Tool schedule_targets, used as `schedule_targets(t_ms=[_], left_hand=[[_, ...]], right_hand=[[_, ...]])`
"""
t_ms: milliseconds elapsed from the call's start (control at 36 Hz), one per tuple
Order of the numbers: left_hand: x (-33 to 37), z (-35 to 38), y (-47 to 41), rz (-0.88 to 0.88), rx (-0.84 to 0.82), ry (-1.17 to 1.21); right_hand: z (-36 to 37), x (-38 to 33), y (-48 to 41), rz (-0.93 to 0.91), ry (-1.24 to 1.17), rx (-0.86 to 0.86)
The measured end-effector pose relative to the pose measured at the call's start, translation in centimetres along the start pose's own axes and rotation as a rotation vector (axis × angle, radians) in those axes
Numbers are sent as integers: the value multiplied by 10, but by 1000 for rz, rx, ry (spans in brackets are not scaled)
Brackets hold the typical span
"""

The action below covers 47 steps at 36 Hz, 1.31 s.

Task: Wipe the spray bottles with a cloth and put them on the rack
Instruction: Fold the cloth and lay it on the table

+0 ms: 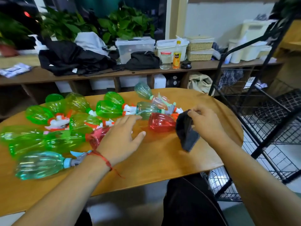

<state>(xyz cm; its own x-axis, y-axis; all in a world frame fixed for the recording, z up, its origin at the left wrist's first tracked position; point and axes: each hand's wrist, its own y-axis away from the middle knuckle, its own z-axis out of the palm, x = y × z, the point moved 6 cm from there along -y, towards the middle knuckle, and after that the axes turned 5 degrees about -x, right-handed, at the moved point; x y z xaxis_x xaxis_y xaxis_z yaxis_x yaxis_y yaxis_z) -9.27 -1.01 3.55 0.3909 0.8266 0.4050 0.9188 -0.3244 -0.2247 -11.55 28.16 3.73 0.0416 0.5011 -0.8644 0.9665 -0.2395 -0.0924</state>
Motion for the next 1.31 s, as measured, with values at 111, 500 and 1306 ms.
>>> schedule_targets(t_ms=[111, 500, 1306], left_hand=[[0, -8, 12, -6, 20, 24], [-2, -19, 36, -6, -21, 99], [24, 1, 54, 5, -112, 566]], right_hand=[[9, -14, 13, -11, -122, -77], [27, -60, 62, -39, -344, -311], [53, -85, 85, -72, -538, -651]])
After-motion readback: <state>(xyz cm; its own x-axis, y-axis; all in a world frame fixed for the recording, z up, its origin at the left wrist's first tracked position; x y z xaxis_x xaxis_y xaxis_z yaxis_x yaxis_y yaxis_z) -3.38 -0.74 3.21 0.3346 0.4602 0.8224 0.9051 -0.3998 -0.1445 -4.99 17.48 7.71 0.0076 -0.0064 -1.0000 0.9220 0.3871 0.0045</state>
